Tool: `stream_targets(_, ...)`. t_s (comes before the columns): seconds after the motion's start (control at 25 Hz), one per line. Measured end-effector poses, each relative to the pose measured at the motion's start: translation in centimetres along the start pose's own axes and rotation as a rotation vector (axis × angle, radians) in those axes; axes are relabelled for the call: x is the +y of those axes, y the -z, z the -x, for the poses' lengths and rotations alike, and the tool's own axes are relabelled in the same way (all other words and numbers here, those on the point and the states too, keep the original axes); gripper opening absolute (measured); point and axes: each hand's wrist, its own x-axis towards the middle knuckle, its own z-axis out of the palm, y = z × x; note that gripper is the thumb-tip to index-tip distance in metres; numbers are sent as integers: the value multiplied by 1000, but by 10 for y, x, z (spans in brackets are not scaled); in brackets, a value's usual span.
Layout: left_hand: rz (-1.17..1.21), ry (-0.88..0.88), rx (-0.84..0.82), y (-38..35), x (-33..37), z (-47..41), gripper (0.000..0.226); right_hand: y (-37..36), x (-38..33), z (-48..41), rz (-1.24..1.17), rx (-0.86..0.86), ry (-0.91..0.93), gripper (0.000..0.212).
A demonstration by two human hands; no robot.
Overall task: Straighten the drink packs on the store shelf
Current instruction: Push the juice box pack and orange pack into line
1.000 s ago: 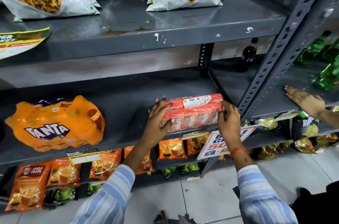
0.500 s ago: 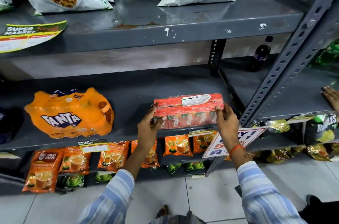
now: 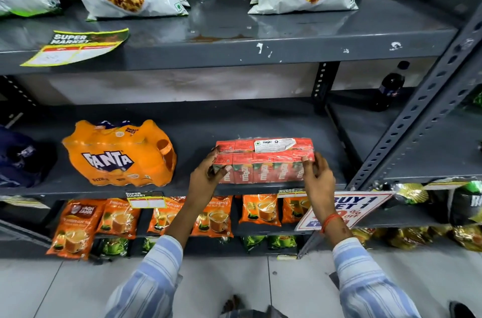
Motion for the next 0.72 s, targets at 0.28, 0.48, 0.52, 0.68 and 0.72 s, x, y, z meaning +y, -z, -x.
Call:
stream_targets(0.28,-351,-273,78,21,28,7,73,-66,-53,40,213,38,362,64)
stream_targets(0.48,-267,-332,239,103,21,12,67,-138,-83,68,85,47,483,55)
stream_targets(0.52,-266,-326,296,127,9,14,69,-158,-90,79,58,52,515,52)
stream_targets(0.68,-317,-71,455,224,-63,8,109,-238,-115,116,2,-170,508,55)
stream_targets(0.72,-298,20,432,241,-80,4,120,-254,-118,120,2,-235,473,63)
